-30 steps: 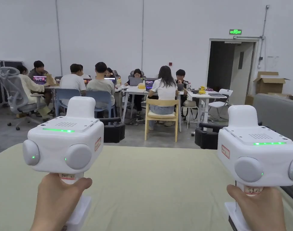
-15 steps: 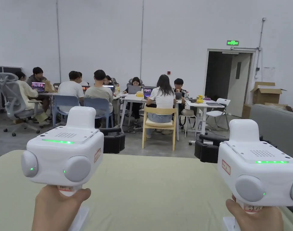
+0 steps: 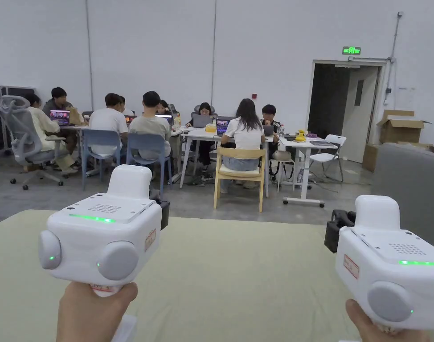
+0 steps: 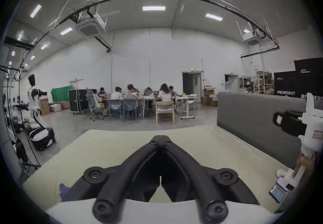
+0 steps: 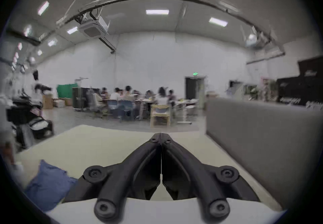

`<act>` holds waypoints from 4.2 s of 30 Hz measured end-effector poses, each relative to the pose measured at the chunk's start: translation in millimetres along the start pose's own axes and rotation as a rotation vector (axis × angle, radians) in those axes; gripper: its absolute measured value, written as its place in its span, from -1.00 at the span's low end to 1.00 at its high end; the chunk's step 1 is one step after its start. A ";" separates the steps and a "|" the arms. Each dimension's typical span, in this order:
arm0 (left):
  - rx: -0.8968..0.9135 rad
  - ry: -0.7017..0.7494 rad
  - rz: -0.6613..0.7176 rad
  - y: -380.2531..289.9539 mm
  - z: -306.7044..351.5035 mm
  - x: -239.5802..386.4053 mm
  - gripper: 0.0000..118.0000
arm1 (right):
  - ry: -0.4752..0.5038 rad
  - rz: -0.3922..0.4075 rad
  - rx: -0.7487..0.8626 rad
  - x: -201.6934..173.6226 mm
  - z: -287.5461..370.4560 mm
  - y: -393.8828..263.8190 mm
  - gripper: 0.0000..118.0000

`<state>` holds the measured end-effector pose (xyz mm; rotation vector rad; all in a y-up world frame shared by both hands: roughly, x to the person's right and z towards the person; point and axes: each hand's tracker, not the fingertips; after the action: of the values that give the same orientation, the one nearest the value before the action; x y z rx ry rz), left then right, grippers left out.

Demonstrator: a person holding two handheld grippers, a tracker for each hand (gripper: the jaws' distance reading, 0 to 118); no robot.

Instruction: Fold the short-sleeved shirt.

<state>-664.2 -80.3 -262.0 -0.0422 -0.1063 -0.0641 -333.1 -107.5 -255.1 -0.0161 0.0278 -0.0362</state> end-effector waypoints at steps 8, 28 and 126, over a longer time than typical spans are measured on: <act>-0.005 0.104 0.022 -14.8 13.8 -32.1 -1.00 | 0.069 0.097 -0.026 -35.3 -8.7 -14.3 -0.94; -0.255 0.738 0.115 -115.0 224.0 -291.3 -1.00 | 0.577 0.104 -0.168 -345.1 -3.6 -97.0 -0.94; -0.662 -0.062 0.122 -191.0 67.2 -17.4 -1.00 | -0.049 -0.025 -0.490 80.5 78.5 -151.3 -0.94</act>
<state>-701.2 -266.6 -189.7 -0.7117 -0.1410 0.0264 -255.9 -260.4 -176.3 -0.5073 -0.0128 -0.0534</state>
